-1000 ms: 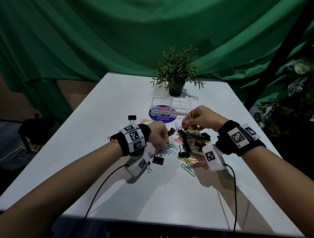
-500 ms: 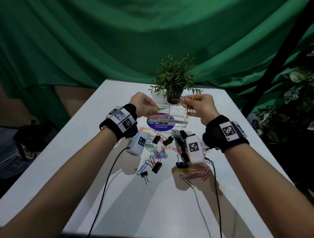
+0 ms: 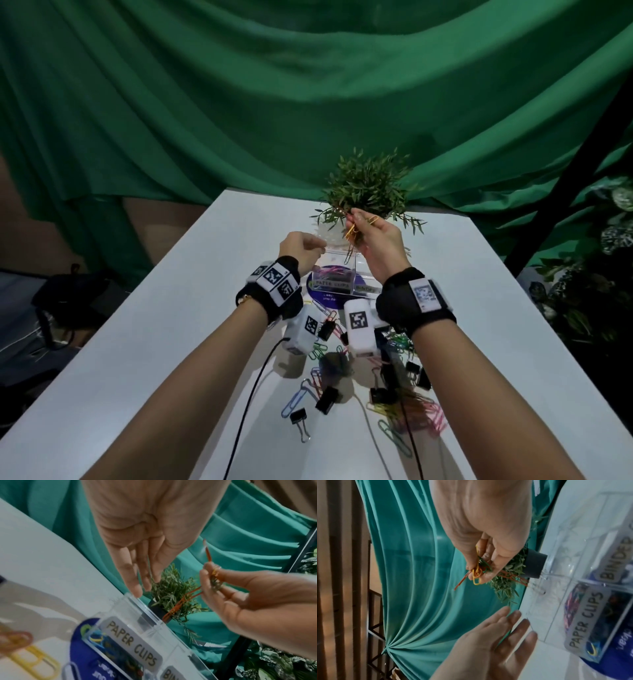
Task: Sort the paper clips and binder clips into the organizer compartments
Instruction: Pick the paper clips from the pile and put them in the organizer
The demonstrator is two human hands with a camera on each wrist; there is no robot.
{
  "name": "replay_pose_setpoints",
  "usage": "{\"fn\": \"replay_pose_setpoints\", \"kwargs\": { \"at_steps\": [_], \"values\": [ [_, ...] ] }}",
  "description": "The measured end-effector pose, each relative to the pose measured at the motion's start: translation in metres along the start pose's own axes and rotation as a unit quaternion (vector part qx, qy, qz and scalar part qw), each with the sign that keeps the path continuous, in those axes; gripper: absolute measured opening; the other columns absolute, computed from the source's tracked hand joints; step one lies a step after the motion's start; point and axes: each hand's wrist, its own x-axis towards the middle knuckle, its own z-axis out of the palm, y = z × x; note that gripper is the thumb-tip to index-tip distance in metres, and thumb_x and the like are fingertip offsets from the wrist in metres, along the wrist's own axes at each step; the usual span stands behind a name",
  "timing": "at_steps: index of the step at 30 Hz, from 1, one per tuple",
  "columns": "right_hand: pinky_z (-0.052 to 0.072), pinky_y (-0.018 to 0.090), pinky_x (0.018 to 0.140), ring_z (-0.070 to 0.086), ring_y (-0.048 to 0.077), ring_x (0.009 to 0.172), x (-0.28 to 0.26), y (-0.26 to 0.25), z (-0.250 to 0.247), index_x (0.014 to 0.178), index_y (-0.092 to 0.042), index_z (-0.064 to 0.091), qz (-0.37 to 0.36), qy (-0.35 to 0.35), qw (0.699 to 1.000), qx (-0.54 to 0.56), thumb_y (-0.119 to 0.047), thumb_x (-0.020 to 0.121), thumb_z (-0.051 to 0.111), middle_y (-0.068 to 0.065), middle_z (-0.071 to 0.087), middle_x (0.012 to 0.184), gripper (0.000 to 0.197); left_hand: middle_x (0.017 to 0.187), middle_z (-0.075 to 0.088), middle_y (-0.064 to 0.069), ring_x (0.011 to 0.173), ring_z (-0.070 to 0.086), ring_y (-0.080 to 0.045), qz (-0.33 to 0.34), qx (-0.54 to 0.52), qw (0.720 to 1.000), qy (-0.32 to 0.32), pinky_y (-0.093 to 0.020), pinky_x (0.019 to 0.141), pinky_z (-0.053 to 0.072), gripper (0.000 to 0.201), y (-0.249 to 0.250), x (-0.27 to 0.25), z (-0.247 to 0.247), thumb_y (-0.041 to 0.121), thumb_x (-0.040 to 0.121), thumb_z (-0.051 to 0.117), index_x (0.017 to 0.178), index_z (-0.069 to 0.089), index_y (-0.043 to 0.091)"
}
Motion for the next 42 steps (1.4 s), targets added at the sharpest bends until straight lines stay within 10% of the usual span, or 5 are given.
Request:
{"fn": "replay_pose_setpoints", "kwargs": {
  "at_steps": [8, 13, 23, 29, 42],
  "values": [
    [0.056, 0.027, 0.068, 0.064, 0.017, 0.074, 0.03, 0.037, -0.006, 0.102, -0.001, 0.066, 0.007, 0.023, 0.977, -0.212, -0.005, 0.092, 0.059, 0.009, 0.068, 0.082, 0.013, 0.086, 0.067, -0.007, 0.075, 0.059, -0.018, 0.017, 0.005, 0.998, 0.067, -0.028, 0.057, 0.056, 0.021, -0.019, -0.003, -0.029, -0.002, 0.088, 0.052, 0.089, 0.071, 0.008],
    [0.054, 0.037, 0.086, 0.065, 0.027, 0.094, 0.034, 0.043, -0.007, 0.105, -0.005, 0.069, -0.079, -0.066, 0.741, -0.664, -0.014, 0.084, 0.07, 0.013, 0.07, 0.101, 0.023, 0.101, 0.073, -0.014, 0.096, 0.068, -0.031, -0.017, 0.182, 0.983, 0.01, -0.04, 0.085, 0.058, 0.015, -0.026, -0.002, -0.04, 0.008, 0.086, 0.059, 0.092, 0.073, 0.009],
    [0.058, 0.031, 0.068, 0.067, 0.016, 0.066, -0.002, 0.006, -0.005, 0.092, -0.007, 0.074, -0.067, -0.142, 0.682, -0.714, -0.005, 0.087, 0.062, 0.007, 0.07, 0.083, 0.013, 0.135, 0.056, -0.014, 0.122, 0.055, -0.03, 0.018, 0.434, 0.875, -0.215, -0.032, 0.098, 0.046, 0.049, -0.023, -0.034, -0.01, 0.015, 0.086, 0.067, 0.132, 0.054, 0.003],
    [0.052, 0.029, 0.075, 0.065, 0.024, 0.09, -0.036, -0.004, -0.045, 0.108, -0.009, 0.072, 0.067, -0.199, 0.534, -0.819, -0.008, 0.08, 0.069, 0.01, 0.069, 0.106, 0.027, 0.117, 0.063, -0.01, 0.114, 0.059, -0.028, 0.071, 0.459, 0.849, -0.254, -0.036, 0.094, 0.05, 0.056, -0.02, -0.053, 0.019, 0.049, 0.074, 0.074, 0.108, 0.063, 0.006],
    [0.048, 0.026, 0.079, 0.064, 0.025, 0.094, -0.061, -0.023, -0.107, 0.103, -0.008, 0.073, 0.03, -0.099, 0.604, -0.79, 0.003, 0.081, 0.058, 0.012, 0.07, 0.109, 0.028, 0.127, 0.058, -0.01, 0.119, 0.054, -0.028, 0.189, 0.443, 0.85, -0.213, -0.035, 0.095, 0.046, 0.05, 0.007, -0.086, 0.071, 0.033, 0.082, 0.071, 0.123, 0.059, 0.007]
  ]
}}
